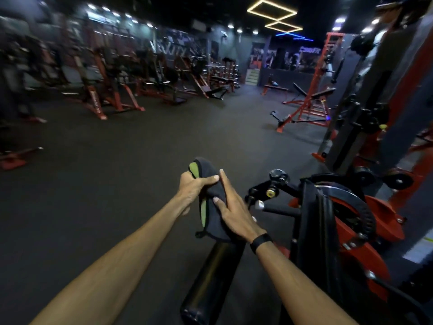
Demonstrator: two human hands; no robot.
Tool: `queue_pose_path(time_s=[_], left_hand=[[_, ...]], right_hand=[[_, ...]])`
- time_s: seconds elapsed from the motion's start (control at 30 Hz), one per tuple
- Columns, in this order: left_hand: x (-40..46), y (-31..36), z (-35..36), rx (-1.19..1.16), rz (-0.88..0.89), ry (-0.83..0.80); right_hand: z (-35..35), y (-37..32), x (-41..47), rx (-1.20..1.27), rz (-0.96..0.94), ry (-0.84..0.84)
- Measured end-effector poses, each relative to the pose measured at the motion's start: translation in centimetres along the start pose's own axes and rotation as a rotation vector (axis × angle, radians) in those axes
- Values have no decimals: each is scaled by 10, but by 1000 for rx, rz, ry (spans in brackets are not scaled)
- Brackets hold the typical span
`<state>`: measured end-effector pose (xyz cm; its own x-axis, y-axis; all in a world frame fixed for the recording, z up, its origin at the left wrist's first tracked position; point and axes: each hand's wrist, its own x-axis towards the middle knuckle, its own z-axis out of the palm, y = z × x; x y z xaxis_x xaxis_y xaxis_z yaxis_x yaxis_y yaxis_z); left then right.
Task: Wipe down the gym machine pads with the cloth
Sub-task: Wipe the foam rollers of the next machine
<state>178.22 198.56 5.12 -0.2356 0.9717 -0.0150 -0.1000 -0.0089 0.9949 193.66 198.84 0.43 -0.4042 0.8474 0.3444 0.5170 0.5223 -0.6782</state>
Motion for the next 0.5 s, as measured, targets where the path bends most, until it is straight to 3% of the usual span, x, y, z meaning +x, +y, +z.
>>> queue_pose_path(time_s=[0.1, 0.27, 0.4, 0.5], left_hand=[[26, 9, -30, 137, 33, 78], [46, 11, -78, 312, 69, 32], [67, 11, -136, 296, 29, 54], [89, 6, -180, 301, 27, 55]], right_hand=[[18, -3, 41, 62, -10, -159], [29, -5, 113, 168, 36, -267], [67, -6, 167, -14, 5, -545], [108, -6, 198, -131, -13, -633]])
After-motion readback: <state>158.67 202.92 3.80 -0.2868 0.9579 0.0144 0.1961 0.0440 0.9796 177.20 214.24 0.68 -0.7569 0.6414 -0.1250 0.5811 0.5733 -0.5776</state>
